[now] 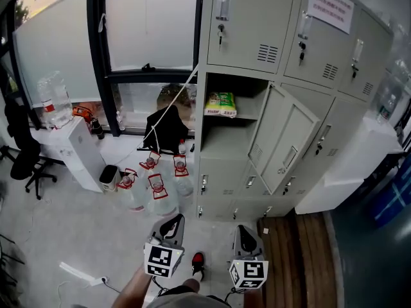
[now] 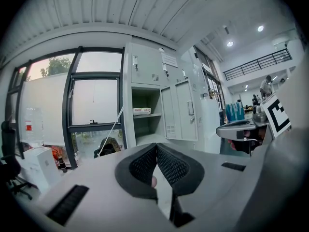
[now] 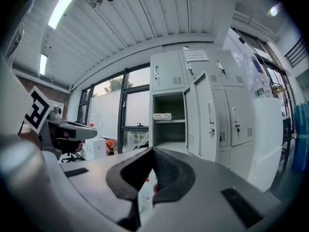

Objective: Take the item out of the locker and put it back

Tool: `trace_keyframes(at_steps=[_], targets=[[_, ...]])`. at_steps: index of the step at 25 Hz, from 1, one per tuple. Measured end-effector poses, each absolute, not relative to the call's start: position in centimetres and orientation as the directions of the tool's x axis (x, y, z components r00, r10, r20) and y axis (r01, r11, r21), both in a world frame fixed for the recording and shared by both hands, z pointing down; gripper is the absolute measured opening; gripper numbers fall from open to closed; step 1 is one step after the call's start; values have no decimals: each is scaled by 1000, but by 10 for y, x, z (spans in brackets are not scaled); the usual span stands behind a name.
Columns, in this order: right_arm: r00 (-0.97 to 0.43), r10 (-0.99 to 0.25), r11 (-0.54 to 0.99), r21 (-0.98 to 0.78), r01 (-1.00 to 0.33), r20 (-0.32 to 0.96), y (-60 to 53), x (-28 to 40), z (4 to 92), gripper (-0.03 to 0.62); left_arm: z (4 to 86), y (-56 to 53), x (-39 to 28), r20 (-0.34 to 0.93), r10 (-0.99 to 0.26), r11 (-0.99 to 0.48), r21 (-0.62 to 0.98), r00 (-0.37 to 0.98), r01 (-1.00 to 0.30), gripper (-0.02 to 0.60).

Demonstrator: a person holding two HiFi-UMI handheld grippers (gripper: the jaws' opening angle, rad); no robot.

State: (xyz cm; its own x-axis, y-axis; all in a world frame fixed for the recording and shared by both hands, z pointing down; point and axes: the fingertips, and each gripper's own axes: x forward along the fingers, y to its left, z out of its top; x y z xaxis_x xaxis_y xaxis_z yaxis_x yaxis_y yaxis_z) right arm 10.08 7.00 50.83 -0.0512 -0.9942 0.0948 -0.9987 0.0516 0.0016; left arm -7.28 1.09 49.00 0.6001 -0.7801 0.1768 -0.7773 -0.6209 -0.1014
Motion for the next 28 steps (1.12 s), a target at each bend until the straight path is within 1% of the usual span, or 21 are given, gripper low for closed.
trace_keyframes(at_steps=[7,28], targets=[[-58,-995,59,11,-998,76,69,95,500,18,481,11,-74,157,-779,-624,-107,607,-774,23],[-70,-994,72,21,-997,84,66,96,499,17,483,7,-70,165,-775,-628,-100,609,-772,23]])
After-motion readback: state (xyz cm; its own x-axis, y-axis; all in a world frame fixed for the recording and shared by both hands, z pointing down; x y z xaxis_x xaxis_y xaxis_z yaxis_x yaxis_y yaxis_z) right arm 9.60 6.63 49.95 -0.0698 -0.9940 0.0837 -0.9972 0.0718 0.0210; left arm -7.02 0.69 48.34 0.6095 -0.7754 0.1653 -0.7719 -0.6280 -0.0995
